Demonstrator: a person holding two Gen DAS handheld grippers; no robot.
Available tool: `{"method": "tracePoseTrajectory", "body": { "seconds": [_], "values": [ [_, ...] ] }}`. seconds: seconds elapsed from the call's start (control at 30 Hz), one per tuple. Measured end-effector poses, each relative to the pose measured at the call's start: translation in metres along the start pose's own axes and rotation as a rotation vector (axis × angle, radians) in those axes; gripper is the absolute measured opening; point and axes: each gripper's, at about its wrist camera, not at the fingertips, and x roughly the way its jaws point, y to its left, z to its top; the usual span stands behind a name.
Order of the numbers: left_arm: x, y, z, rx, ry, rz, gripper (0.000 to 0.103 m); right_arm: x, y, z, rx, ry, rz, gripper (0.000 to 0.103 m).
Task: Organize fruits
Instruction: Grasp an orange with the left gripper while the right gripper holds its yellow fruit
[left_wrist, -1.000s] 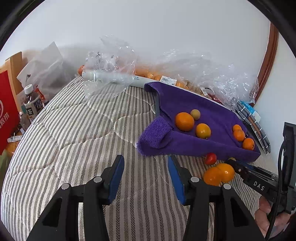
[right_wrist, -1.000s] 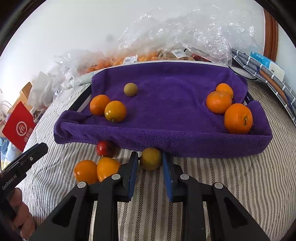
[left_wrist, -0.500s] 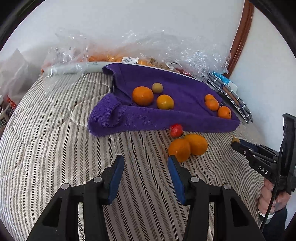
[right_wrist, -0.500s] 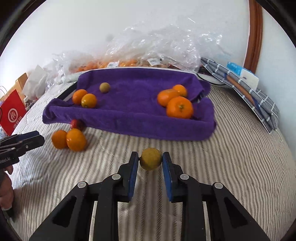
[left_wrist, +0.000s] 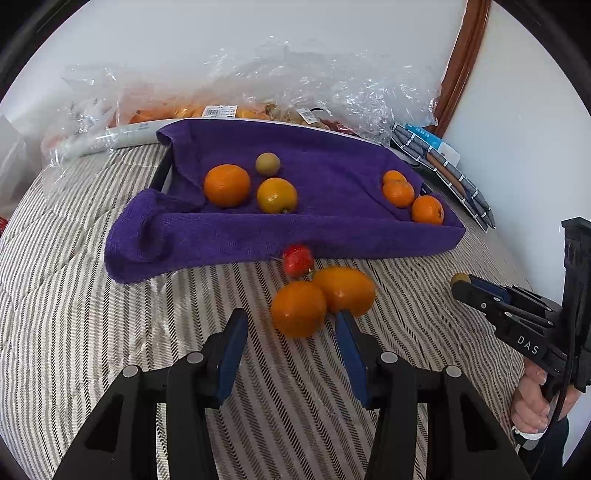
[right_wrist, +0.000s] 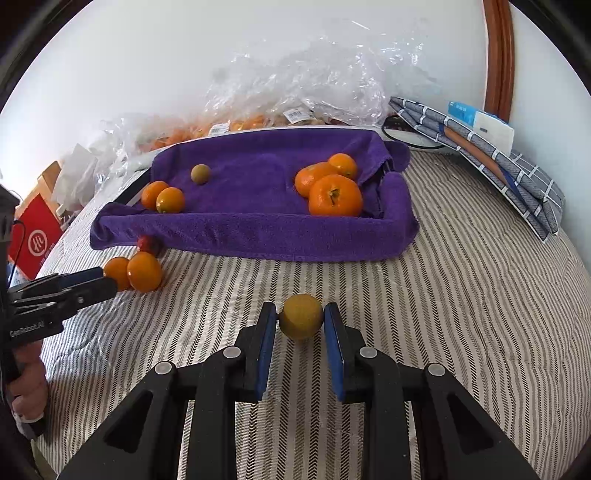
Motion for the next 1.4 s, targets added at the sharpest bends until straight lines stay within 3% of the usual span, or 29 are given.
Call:
{"method": "tracePoseTrajectory", "body": {
  "seconds": [0.13,0.2,0.23,0.4,0.83,1.07,1.4],
  "values": [
    [0.006,-0.004,0.003,0.005,0.000,0.002,0.045,-0.001,-0.007,0.000,0.035,-0.009,0.030,0.026],
    [0.008,-0.004,0.003,0.000,0.012,-0.012,0.032,-0.003,-0.012,0.000,0.060,-0.021,0.044,0.026],
    [0.008,-0.003,0.003,-0.008,0.009,-0.022,0.031,-0.004,-0.013,0.000,0.067,-0.025,0.048,0.026],
    [0.001,0.007,0.001,-0.064,-0.036,-0.069,0.031,-0.005,-0.016,0.000,0.080,-0.032,0.051,0.027],
    [-0.010,0.009,0.001,-0.083,-0.115,-0.077,0.031,-0.007,-0.015,0.000,0.066,-0.042,0.071,0.026],
    [-0.017,0.003,-0.001,-0.059,-0.157,-0.038,0.030,-0.011,-0.020,-0.001,0.089,-0.065,0.075,0.026],
    [-0.030,0.016,0.000,-0.119,-0.221,-0.003,0.030,-0.023,-0.026,-0.002,0.137,-0.069,0.038,0.026]
  ]
}}
